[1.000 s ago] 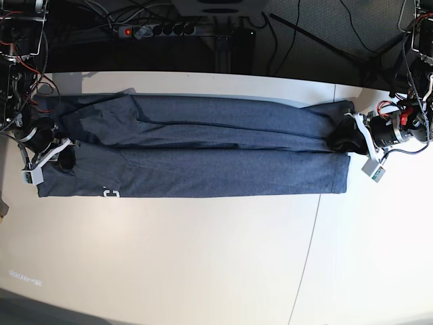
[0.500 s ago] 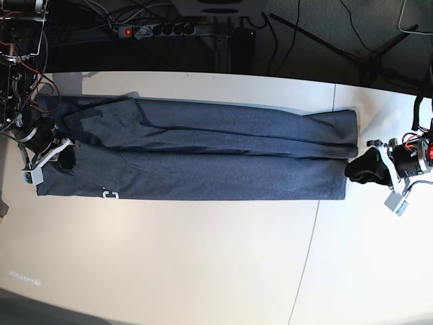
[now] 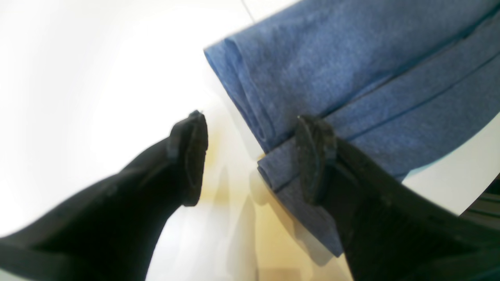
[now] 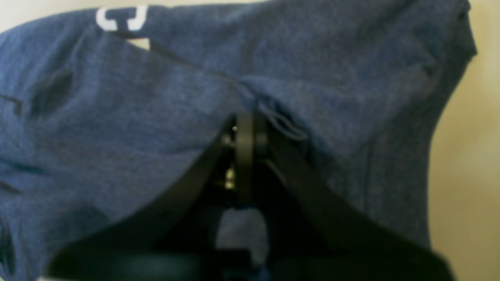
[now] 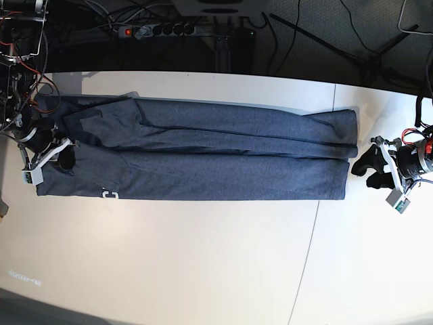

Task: Fold the T-shirt properly
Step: 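Regrasp the strip end with the left gripper and pull it taut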

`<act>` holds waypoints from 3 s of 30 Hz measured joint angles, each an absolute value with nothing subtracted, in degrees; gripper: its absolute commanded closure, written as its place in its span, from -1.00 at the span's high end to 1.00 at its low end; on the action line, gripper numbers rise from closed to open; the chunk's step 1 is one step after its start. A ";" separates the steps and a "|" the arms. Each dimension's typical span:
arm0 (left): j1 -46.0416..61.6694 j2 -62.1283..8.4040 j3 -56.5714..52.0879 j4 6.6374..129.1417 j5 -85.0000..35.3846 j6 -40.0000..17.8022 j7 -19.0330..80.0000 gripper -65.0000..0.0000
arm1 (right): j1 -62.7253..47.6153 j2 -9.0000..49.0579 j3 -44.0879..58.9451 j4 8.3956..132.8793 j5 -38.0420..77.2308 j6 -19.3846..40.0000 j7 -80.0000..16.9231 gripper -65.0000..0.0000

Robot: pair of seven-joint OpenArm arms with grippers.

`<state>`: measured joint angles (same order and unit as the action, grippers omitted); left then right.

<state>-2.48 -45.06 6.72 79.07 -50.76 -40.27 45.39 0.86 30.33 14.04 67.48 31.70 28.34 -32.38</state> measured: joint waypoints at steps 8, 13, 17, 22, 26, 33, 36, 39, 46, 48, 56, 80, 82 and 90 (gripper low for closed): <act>0.38 -43.46 6.68 78.11 -56.40 -40.27 54.57 0.18 | 0.93 30.33 14.04 67.48 32.42 28.34 -32.45 -1.00; 0.14 -43.35 6.68 73.01 -61.76 -40.25 55.72 0.18 | 0.95 30.35 14.06 67.48 32.80 28.34 -33.28 -1.00; -0.23 -43.33 6.66 68.62 -68.38 -40.12 55.90 0.18 | 0.95 30.33 14.13 67.48 32.88 28.34 -33.65 -1.00; -0.69 -42.33 6.11 65.34 -72.62 -40.07 56.77 0.18 | 0.95 30.33 14.13 67.48 33.01 28.34 -33.67 -1.00; -1.30 -39.22 5.91 63.51 -75.44 -40.10 56.84 0.18 | 0.95 30.33 14.13 67.48 33.04 28.34 -33.67 -1.00; -2.26 -36.42 5.65 61.21 -76.60 -40.36 56.18 0.18 | 0.95 30.35 14.13 67.48 33.21 28.34 -34.11 -1.00; -2.33 -35.70 5.65 61.21 -77.12 -40.36 56.07 0.18 | 0.95 30.33 14.13 67.48 33.23 28.34 -34.11 -1.00; -2.52 -34.87 5.65 61.17 -77.23 -40.36 56.07 0.18 | 0.95 30.35 14.13 67.48 33.23 28.34 -34.11 -1.00; -2.83 -32.71 5.65 61.17 -76.34 -40.47 54.98 0.18 | 0.95 30.35 14.13 67.48 33.26 28.34 -34.11 -1.00; -3.49 -32.18 5.65 61.14 -74.67 -40.82 53.71 0.18 | 0.95 30.33 14.13 67.48 33.23 28.34 -34.11 -1.00; -6.59 -31.22 5.98 59.88 -70.57 -40.91 52.05 0.08 | 0.95 30.33 14.13 67.48 33.43 28.34 -34.13 -1.00; -11.44 -29.82 6.04 52.21 -64.62 -40.95 47.16 -1.00 | 0.95 30.35 14.13 67.46 35.35 28.34 -34.54 -1.00; -11.44 -30.35 6.04 52.21 -64.73 -40.95 47.33 -1.00 | 0.93 30.35 14.13 67.37 36.71 28.36 -34.76 -1.00; -11.53 -31.59 6.04 52.14 -64.77 -40.95 48.14 -1.00 | 0.73 30.28 14.13 69.04 38.24 28.45 -36.27 -1.00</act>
